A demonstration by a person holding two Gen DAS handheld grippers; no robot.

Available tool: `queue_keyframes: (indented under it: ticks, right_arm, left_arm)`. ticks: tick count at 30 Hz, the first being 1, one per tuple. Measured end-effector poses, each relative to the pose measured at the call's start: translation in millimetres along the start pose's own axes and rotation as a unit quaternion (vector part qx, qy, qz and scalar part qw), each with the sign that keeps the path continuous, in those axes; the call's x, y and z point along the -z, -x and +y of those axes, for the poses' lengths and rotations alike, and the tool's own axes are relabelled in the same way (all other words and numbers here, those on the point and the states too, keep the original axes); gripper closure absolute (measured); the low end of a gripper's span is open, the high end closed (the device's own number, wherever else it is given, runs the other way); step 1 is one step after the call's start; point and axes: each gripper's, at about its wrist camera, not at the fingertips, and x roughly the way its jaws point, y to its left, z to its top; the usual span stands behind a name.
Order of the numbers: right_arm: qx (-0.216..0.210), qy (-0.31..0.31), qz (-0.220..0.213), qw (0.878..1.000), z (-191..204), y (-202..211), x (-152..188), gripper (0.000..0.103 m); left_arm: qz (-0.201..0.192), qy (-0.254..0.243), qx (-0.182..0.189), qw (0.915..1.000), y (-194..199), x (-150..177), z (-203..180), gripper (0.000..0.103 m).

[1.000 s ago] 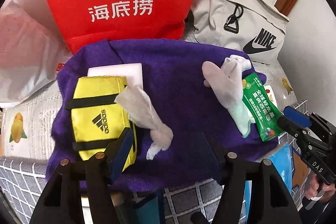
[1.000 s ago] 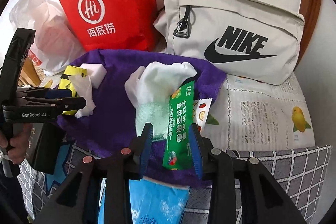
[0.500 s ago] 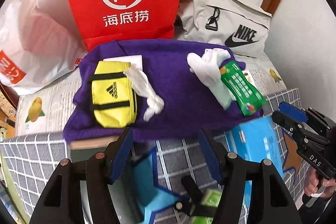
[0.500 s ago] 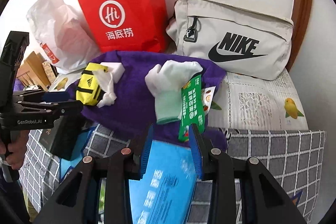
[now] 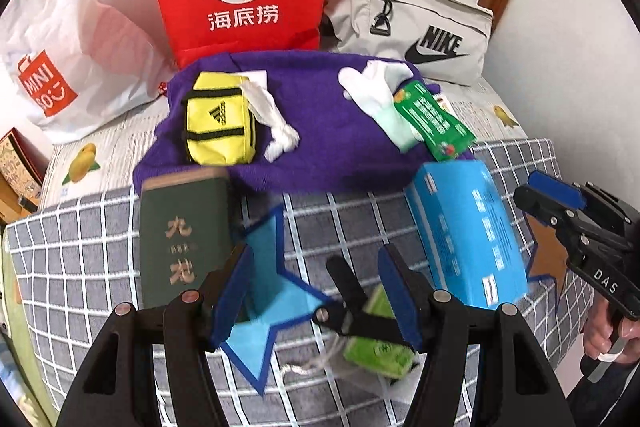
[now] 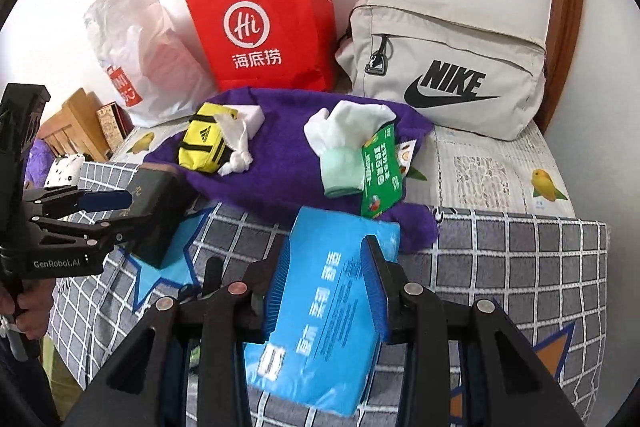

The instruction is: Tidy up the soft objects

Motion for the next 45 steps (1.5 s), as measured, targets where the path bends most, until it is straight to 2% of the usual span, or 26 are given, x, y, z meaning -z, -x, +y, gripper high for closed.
queue_keyframes:
  ticks: [4,10,13,23,28,33,38,45]
  right_arm:
    - [-0.001,0.002,0.002,1.0,1.4,3.1,8.0,0.066]
    - [-0.004,0.009,0.007,1.0,3.1,5.9,19.3,0.066]
    - [-0.004,0.012,0.008,1.0,3.0,6.7,24.8,0.066]
    - [-0.003,0.001,0.034,0.999,-8.4,-9.5,40.4,0.066]
    - [-0.006,0.001,0.036,0.999,-8.6,-13.6,38.7,0.066]
    - [-0.011,0.009,0.036,0.999,-4.3,-16.0,36.6,0.066]
    - [-0.014,0.011,0.038,0.999,-3.0,-18.7,34.5,0.066]
    - [-0.016,0.018,0.039,0.999,0.6,-19.9,33.8,0.066]
  left_arm:
    - [0.004,-0.002,0.002,1.0,-0.3,14.0,-7.2,0.04]
    - [0.016,-0.013,0.029,0.9994,-8.8,36.9,-25.0,0.04]
    - [0.024,-0.026,0.042,0.9985,-17.5,45.5,-37.3,0.037]
    - [0.064,-0.048,0.03,0.9963,-54.6,64.2,-54.2,0.036]
    - [0.049,-0.041,0.047,0.9968,-55.1,64.3,-46.1,0.037]
    - [0.045,-0.028,0.06,0.9968,-49.4,62.4,-32.0,0.055]
    - [0.039,-0.021,0.057,0.9974,-41.6,60.5,-19.9,0.064]
    - [0.058,-0.019,0.044,0.9972,-44.1,69.3,-7.2,0.065]
